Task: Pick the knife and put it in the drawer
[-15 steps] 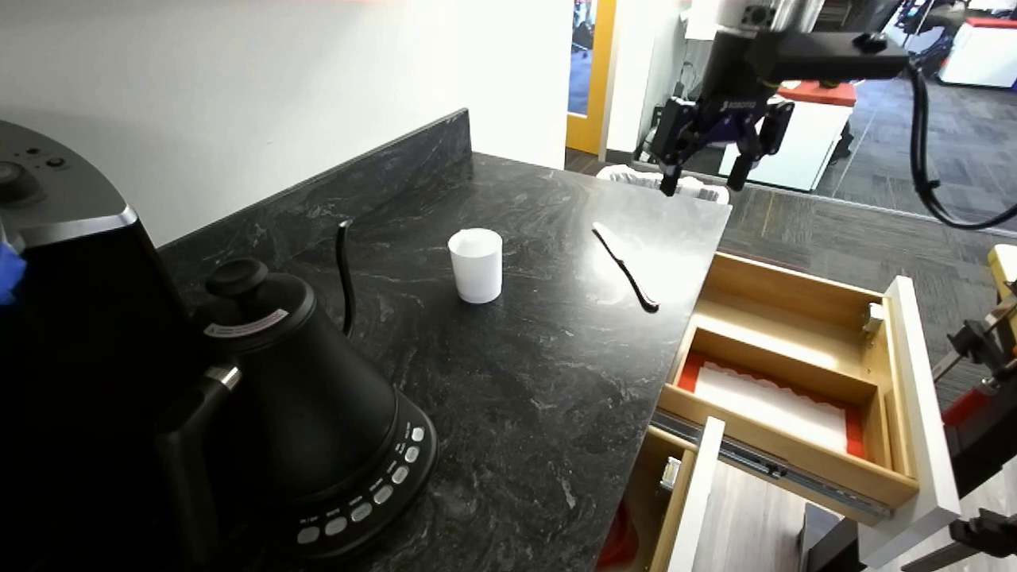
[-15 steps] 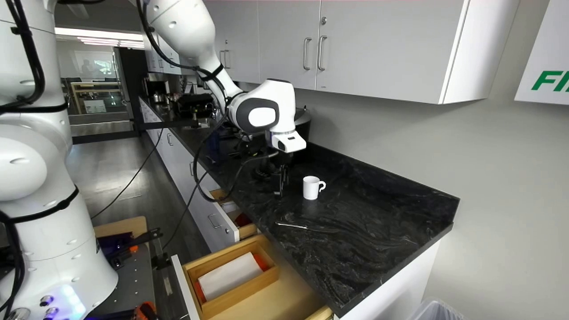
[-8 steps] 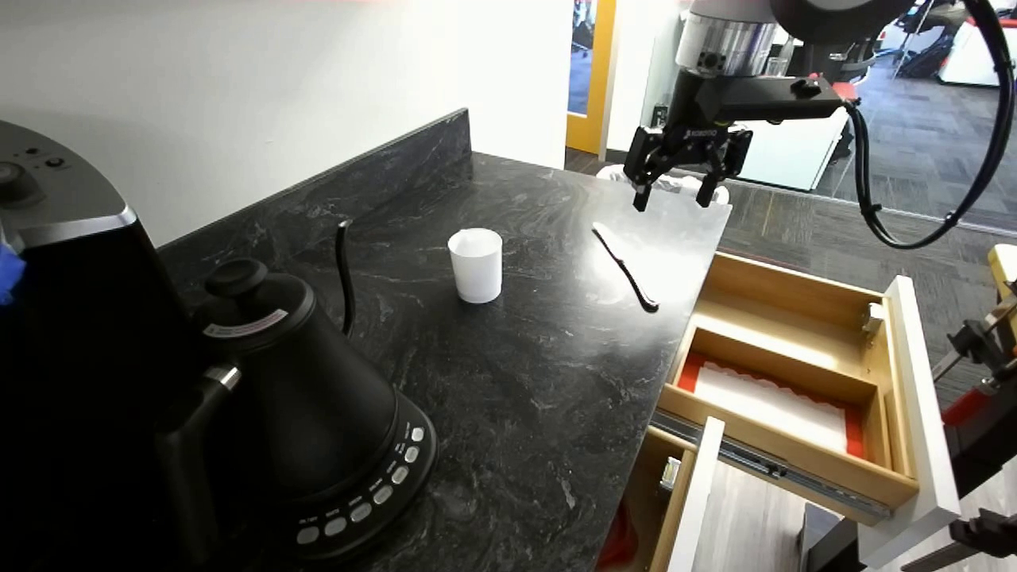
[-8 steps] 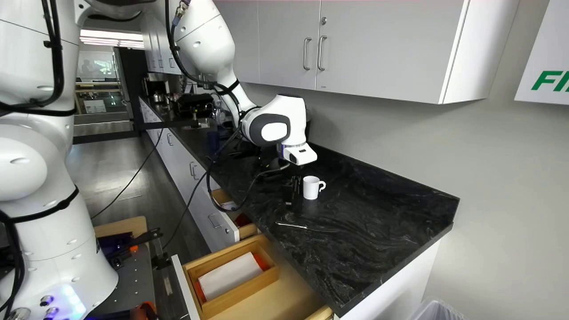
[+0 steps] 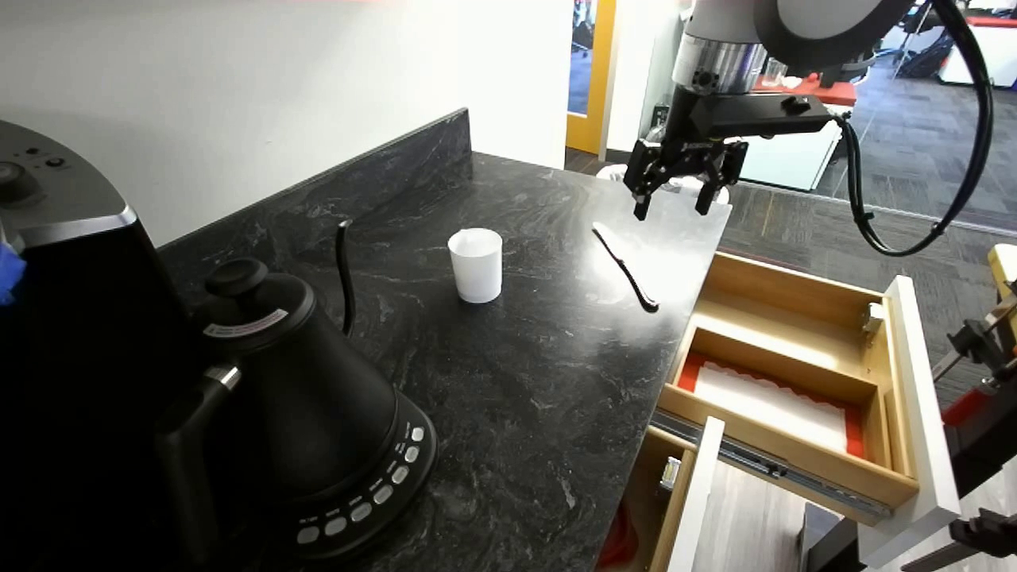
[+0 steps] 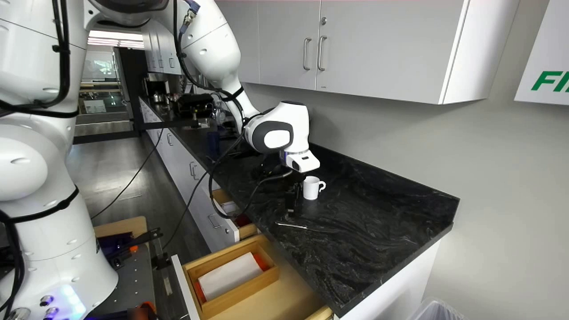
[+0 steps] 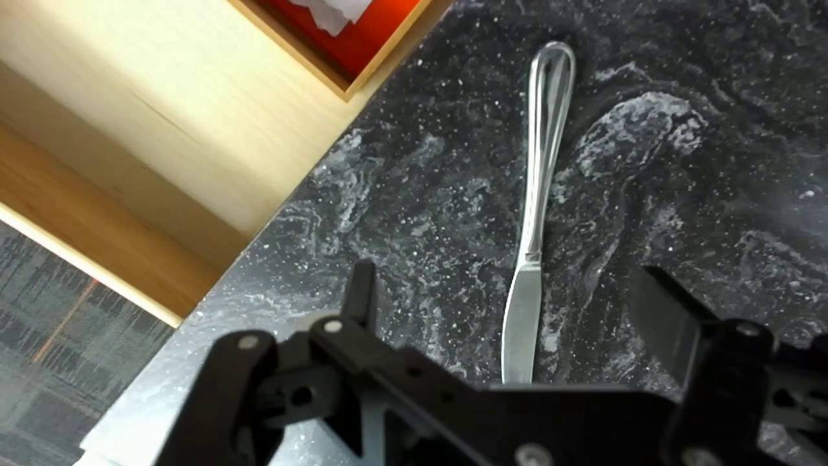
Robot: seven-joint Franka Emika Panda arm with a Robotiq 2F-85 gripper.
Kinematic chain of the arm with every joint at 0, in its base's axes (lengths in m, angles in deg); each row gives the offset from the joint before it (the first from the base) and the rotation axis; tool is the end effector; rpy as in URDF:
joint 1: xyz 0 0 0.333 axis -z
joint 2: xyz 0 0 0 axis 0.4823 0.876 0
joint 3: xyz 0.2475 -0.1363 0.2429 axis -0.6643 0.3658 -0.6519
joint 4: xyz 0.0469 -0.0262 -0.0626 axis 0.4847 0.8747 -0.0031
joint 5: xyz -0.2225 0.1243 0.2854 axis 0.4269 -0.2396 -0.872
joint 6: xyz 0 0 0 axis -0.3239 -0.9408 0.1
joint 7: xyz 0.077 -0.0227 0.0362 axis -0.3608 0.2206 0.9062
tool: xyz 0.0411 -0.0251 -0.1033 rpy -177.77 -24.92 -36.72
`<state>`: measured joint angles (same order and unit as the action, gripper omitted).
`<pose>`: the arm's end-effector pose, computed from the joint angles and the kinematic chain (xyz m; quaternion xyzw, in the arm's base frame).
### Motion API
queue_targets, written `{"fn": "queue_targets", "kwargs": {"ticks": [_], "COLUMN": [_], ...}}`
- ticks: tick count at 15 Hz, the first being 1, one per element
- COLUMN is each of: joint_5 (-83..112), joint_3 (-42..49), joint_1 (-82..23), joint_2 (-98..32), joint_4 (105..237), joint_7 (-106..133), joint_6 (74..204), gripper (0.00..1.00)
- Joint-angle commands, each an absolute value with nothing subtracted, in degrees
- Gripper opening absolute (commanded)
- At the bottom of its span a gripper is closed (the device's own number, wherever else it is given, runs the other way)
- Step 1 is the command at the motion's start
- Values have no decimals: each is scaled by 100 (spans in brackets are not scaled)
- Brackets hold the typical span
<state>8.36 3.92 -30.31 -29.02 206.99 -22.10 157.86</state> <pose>0.5680 -0.0271 0.2719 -0.9210 0.3873 -0.0401 0.0143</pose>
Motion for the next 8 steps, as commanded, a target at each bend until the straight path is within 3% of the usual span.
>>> {"fn": "queue_targets", "kwargs": {"ticks": [1, 8], "joint_5": [752, 784], "joint_3": [489, 519], "joint_1": [-3129, -3149], "joint_2": [-2814, -2666], "joint_4": [20732, 20710], "joint_7": [-2090, -2020], "joint_6": [15971, 16085], "gripper": [100, 100]}}
